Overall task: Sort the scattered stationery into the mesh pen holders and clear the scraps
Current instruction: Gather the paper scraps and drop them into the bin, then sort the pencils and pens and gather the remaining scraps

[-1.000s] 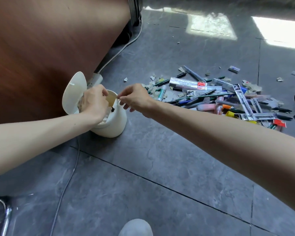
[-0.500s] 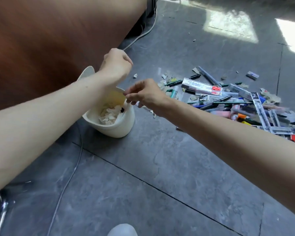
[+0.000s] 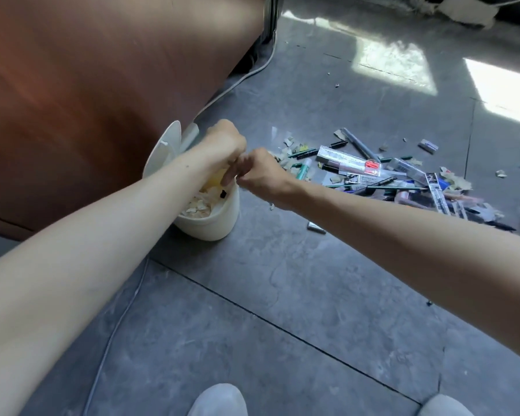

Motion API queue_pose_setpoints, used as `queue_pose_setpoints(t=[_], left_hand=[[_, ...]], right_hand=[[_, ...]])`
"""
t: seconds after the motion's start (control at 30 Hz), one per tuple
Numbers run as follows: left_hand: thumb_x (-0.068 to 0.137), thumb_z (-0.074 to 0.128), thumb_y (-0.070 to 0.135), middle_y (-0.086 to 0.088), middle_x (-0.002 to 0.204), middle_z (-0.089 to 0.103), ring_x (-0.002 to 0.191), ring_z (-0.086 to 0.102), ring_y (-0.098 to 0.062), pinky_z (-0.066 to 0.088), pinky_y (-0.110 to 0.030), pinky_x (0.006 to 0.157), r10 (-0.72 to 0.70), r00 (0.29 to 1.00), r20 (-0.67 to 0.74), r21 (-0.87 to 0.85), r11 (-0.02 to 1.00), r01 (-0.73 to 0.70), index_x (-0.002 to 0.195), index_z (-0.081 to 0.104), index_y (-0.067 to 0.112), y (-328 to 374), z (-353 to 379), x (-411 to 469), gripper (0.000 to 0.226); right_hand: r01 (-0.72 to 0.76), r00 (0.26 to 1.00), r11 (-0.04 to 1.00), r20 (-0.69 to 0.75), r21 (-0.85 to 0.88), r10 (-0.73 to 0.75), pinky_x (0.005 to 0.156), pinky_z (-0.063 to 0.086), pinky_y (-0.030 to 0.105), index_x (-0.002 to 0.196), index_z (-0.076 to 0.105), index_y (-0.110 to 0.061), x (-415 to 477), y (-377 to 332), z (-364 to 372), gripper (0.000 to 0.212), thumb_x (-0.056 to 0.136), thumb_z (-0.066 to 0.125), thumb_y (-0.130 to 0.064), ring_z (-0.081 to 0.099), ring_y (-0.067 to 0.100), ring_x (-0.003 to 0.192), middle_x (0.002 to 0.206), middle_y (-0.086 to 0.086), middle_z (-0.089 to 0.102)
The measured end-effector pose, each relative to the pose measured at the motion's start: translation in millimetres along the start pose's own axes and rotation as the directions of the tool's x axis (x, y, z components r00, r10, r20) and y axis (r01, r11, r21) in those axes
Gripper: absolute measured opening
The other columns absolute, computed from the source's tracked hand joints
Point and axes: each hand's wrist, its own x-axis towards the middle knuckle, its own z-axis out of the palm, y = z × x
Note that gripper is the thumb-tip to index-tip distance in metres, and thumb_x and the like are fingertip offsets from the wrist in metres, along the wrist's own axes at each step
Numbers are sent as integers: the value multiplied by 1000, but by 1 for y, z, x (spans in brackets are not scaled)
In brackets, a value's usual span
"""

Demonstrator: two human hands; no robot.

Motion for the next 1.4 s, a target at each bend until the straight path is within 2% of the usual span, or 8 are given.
queue_pose_setpoints(t=[0.1,0.23,0.4,0.53,0.67,0.93,1.1,1.4], left_hand=[[87,47,12,-18,107,61,82,49,-25,49,-36,82,52,997,-50,-63,996,-55,92,58,13,-5,1,7,12],[74,46,3,-11,90,70,74,58,-25,54,-41,75,112,988,-105,-99,988,-122,81,70,8,-3,4,0,25],[81,50,10,-5,96,68,96,61,-27,50,-33,81,291,957,-15,74,955,-289,82,67,25,21,17,-12,22],[86,50,8,-13,104,68,96,60,-28,42,-28,71,401,874,276,295,830,-474,101,68,9,57,43,-19,23],[85,49,9,-17,83,62,80,55,-31,42,-32,64,265,739,619,467,633,-618,84,57,0,101,94,-22,12],[86,48,12,-17,97,54,74,45,-27,30,-28,54,170,686,707,574,430,-697,85,49,5,157,158,-14,7],[90,52,30,-11,115,48,100,53,-30,38,-32,70,263,738,622,572,490,-657,107,45,10,156,178,3,27],[83,63,33,-10,116,49,105,52,-29,39,-37,69,430,692,580,556,413,-722,112,42,12,129,210,14,42]], right_hand=[[-25,999,995,22,100,23,59,42,12,92,73,0,-1,-5,-3,20,77,62,8,58,9,67,75,7,68],[-5,1000,1000,22,-11,5,55,37,17,75,72,-17,-1,-1,-7,43,65,42,12,56,12,75,89,2,67],[-17,997,999,-68,33,19,45,29,17,59,65,-19,-6,29,-46,27,71,52,2,42,0,39,43,-12,52],[-61,995,916,50,-396,88,68,38,21,98,70,-10,-7,71,-108,32,77,50,3,59,17,83,97,11,68],[-218,946,740,48,-637,320,93,44,34,137,38,-14,-20,126,-175,60,80,52,-3,43,31,122,134,17,37],[-265,894,618,51,-740,445,116,2,51,150,-15,-15,-52,203,-222,122,74,76,-44,0,35,146,157,21,-6],[-155,978,603,-34,-782,207,107,31,44,147,18,-8,-46,226,-217,107,70,68,-63,35,33,127,140,16,34],[-171,967,699,19,-695,255,79,46,38,118,41,-6,-49,234,-219,68,75,74,-47,54,33,100,116,16,45]])
